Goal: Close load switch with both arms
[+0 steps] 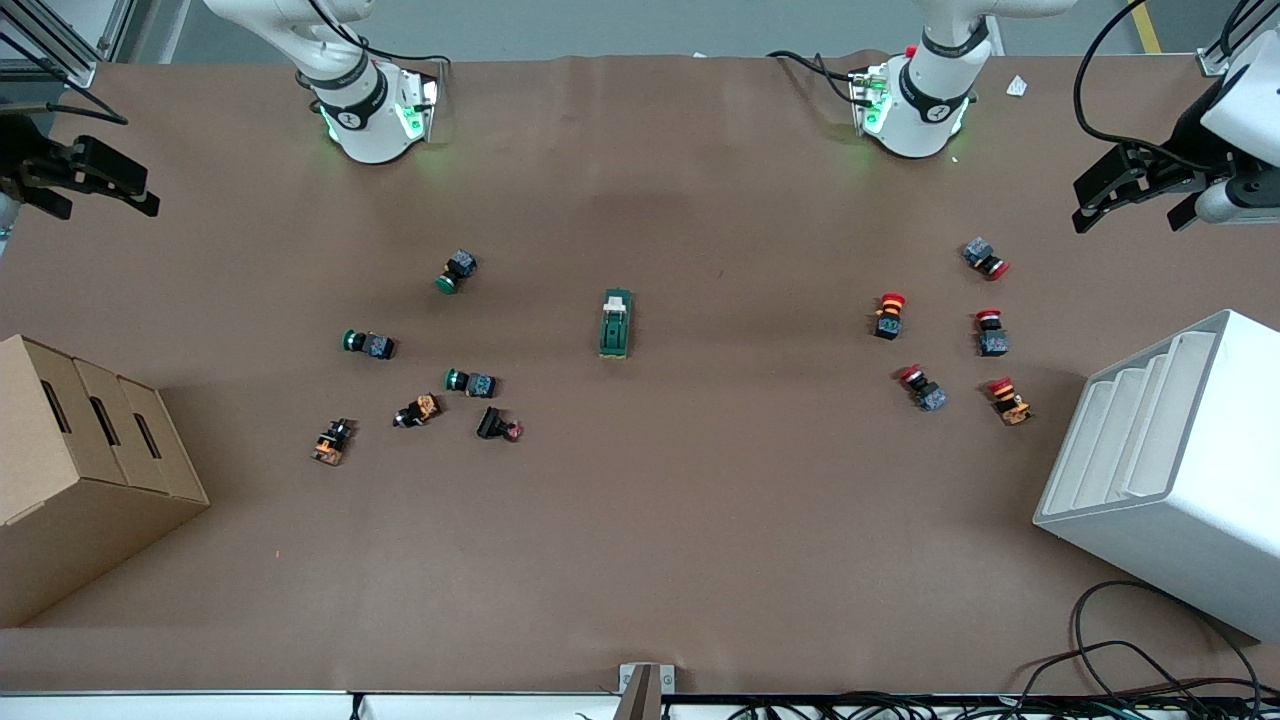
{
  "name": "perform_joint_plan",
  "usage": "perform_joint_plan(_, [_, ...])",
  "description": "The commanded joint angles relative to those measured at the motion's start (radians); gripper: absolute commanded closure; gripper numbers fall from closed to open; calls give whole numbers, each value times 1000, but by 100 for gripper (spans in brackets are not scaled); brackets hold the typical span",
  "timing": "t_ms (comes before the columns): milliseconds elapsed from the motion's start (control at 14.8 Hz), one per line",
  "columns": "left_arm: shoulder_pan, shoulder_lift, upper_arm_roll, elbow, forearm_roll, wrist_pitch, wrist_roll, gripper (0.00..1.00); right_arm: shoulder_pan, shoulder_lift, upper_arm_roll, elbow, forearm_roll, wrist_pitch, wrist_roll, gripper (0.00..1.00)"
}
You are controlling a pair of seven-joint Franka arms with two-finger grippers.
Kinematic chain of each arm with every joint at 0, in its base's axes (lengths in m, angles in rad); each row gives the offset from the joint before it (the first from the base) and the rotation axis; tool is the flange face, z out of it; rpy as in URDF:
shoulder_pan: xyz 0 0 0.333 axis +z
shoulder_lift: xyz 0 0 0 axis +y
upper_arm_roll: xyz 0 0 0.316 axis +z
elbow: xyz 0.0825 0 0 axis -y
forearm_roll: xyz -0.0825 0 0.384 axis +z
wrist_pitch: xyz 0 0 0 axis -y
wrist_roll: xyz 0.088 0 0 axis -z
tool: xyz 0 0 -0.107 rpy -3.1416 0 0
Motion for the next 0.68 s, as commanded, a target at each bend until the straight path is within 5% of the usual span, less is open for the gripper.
perform_joint_plan(0, [-7, 17, 0, 30, 16, -23, 3, 0, -10, -34, 10, -33, 7, 3, 6, 0])
perform_joint_plan(339, [-16, 38, -7, 38, 7, -22, -9, 0, -10, -33, 12, -33, 7, 3, 8, 0])
perform_joint_plan(610, [-46, 99, -186, 9, 2, 76, -212, 0, -2, -31, 12, -27, 7, -2, 3, 0])
